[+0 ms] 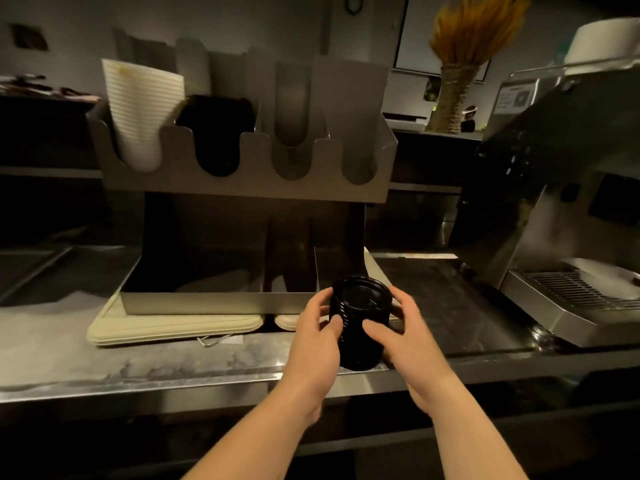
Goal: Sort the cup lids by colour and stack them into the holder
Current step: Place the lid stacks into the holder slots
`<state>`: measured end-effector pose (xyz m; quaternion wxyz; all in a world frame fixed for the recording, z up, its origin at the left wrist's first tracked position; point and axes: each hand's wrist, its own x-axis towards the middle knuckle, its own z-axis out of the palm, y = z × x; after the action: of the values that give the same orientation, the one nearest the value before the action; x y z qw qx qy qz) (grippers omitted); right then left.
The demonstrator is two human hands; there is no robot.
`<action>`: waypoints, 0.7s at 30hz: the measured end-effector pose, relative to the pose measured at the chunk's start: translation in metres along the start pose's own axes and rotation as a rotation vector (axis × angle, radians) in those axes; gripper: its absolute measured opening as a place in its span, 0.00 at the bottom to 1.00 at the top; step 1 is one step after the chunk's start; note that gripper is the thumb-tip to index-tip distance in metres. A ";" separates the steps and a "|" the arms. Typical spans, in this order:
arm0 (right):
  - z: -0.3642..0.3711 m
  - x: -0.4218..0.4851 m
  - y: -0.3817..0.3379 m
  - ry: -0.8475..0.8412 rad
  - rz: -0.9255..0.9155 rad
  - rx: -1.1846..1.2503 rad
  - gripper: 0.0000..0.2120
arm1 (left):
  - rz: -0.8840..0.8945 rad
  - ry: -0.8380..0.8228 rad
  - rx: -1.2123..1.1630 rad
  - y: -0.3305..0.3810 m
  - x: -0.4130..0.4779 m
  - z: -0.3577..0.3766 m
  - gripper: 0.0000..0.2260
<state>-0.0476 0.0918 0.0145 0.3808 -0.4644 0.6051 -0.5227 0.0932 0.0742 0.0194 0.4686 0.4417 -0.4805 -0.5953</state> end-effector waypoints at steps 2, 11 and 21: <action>0.003 -0.002 0.002 0.034 -0.034 -0.008 0.30 | 0.001 0.000 -0.017 0.001 -0.001 0.001 0.15; 0.002 -0.016 -0.106 0.085 -0.361 -0.033 0.30 | 0.497 -0.038 0.140 0.091 -0.024 -0.012 0.17; 0.044 0.084 -0.253 -0.001 -0.606 -0.024 0.32 | 0.684 0.058 0.059 0.245 0.054 -0.042 0.16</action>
<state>0.0118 -0.0070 0.2590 0.2021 -0.6285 0.4450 -0.6050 0.1578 -0.0097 0.2510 0.6414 0.2853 -0.6044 -0.3768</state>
